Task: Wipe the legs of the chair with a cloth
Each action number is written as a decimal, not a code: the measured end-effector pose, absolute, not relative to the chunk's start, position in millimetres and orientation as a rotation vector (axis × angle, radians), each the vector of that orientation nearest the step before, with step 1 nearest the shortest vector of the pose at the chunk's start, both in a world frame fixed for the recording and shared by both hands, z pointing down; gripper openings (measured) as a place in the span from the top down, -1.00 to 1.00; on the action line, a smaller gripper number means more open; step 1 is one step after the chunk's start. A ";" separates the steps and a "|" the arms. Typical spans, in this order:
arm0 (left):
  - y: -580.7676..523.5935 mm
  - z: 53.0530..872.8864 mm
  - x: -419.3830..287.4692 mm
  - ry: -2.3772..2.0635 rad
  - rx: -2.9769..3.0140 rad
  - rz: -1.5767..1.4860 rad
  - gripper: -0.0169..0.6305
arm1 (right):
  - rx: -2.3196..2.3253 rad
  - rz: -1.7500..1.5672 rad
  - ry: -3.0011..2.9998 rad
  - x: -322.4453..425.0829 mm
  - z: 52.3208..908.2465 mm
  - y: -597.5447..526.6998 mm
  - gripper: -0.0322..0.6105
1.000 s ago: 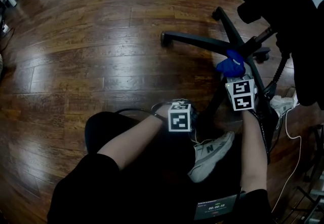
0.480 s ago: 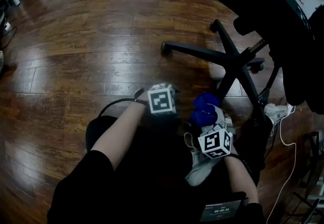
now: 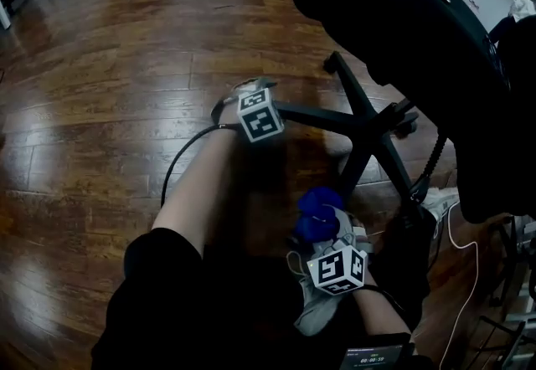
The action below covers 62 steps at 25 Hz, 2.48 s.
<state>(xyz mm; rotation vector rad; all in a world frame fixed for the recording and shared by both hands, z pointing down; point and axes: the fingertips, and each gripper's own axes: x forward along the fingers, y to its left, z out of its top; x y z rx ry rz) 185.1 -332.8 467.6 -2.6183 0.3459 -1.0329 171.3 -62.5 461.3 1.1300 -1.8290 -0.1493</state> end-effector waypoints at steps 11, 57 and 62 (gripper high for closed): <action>-352.3 548.3 173.5 0.121 -2.102 -1.552 0.74 | 1.123 -0.153 -1.757 176.6 466.6 -66.6 0.58; -228.7 541.5 102.0 0.202 -2.413 -1.505 0.77 | 1.090 -0.289 -1.751 201.8 462.5 -46.5 0.53; -235.9 539.9 99.2 0.201 -2.441 -1.511 0.77 | 1.073 -0.318 -1.721 200.6 464.4 -56.6 0.53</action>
